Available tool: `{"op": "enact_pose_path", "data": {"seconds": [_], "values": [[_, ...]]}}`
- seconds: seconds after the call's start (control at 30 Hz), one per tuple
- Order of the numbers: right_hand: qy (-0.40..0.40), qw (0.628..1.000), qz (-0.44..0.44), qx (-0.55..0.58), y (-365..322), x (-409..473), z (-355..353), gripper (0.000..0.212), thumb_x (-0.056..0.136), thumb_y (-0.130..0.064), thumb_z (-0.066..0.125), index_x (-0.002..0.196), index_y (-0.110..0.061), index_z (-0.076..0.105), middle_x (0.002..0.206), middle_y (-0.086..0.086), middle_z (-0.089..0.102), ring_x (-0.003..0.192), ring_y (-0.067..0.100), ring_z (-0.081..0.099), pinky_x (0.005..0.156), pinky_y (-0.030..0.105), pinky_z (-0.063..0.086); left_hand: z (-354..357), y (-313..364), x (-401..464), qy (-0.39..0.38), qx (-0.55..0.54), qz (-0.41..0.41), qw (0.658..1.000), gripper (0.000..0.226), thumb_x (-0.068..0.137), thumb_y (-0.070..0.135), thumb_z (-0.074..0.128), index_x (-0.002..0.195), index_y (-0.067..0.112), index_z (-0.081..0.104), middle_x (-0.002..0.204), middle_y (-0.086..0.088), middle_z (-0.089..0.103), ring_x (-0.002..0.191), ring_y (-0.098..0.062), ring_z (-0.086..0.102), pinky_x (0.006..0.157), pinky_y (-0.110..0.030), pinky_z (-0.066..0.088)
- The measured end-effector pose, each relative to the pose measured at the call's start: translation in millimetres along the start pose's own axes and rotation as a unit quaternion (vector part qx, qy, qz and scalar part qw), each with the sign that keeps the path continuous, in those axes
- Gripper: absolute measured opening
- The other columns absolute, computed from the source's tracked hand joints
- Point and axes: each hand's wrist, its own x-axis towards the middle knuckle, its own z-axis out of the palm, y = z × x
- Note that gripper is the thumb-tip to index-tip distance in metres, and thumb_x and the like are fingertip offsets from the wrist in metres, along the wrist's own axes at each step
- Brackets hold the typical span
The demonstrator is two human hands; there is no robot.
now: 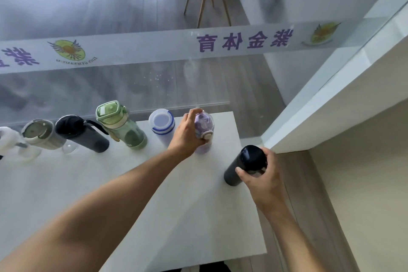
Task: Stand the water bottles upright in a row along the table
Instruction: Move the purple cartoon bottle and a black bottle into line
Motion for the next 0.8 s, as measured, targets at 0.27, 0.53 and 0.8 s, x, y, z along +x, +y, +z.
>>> {"op": "enact_pose_path", "data": {"seconds": [0.27,0.53,0.8], "values": [[-0.026,1.000,-0.003,-0.009,13,27,-14,0.067,0.071,-0.017,0.088,0.124,-0.029,0.049,0.108,-0.025,0.057,0.103,-0.002,0.058,0.091,0.025,0.052,9,4,26,0.017,0.017,-0.013,1.000,0.088,0.067,0.020,0.088,0.138,0.026,0.036,0.130,-0.008,0.049,0.095,-0.023,0.059,0.080,-0.025,0.041],[-0.037,0.999,-0.029,-0.014,12,40,-14,0.070,0.071,-0.015,0.089,0.124,-0.033,0.046,0.109,-0.031,0.054,0.105,-0.005,0.057,0.090,0.020,0.050,7,8,32,0.004,0.046,-0.011,0.999,0.088,0.071,0.018,0.085,0.142,0.022,0.032,0.135,-0.010,0.045,0.099,-0.024,0.054,0.080,-0.031,0.043],[-0.048,0.997,-0.056,-0.038,5,73,-1,0.073,0.071,-0.017,0.089,0.130,-0.027,0.047,0.118,-0.011,0.060,0.106,0.010,0.060,0.095,0.030,0.053,1,3,28,0.002,0.062,-0.021,0.998,0.087,0.073,0.019,0.082,0.142,0.025,0.030,0.137,-0.008,0.044,0.098,-0.024,0.054,0.076,-0.032,0.044]]}}
